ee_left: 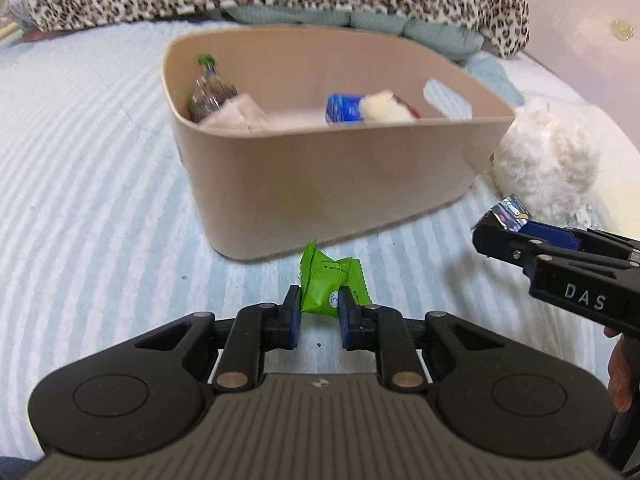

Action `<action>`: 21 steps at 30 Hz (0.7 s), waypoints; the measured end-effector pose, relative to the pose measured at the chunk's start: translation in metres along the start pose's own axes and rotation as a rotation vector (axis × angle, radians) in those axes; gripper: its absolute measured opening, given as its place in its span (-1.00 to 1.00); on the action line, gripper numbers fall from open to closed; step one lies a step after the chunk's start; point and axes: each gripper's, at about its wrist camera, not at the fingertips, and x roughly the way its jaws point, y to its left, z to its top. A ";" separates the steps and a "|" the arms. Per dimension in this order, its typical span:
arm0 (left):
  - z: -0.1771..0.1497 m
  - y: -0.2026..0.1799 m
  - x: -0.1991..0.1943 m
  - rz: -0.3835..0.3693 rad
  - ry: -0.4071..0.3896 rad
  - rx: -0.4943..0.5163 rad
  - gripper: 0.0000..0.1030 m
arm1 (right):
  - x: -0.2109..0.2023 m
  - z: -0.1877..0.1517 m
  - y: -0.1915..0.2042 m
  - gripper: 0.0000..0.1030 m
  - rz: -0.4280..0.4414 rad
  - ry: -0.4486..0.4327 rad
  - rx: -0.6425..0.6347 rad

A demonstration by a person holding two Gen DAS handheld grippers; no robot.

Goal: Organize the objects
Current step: 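Carry packet and juice box over the bin and open both tools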

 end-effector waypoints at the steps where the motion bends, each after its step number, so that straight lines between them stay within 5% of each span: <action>1: 0.001 0.000 -0.006 0.001 -0.017 -0.002 -0.61 | -0.005 0.003 0.001 -0.12 0.001 -0.016 -0.001; 12: 0.039 0.001 -0.076 0.012 -0.233 0.029 -0.61 | -0.029 0.055 0.022 -0.12 0.024 -0.171 -0.052; 21: 0.097 -0.001 -0.055 0.137 -0.291 0.064 -0.61 | 0.001 0.098 0.038 -0.12 0.010 -0.208 -0.084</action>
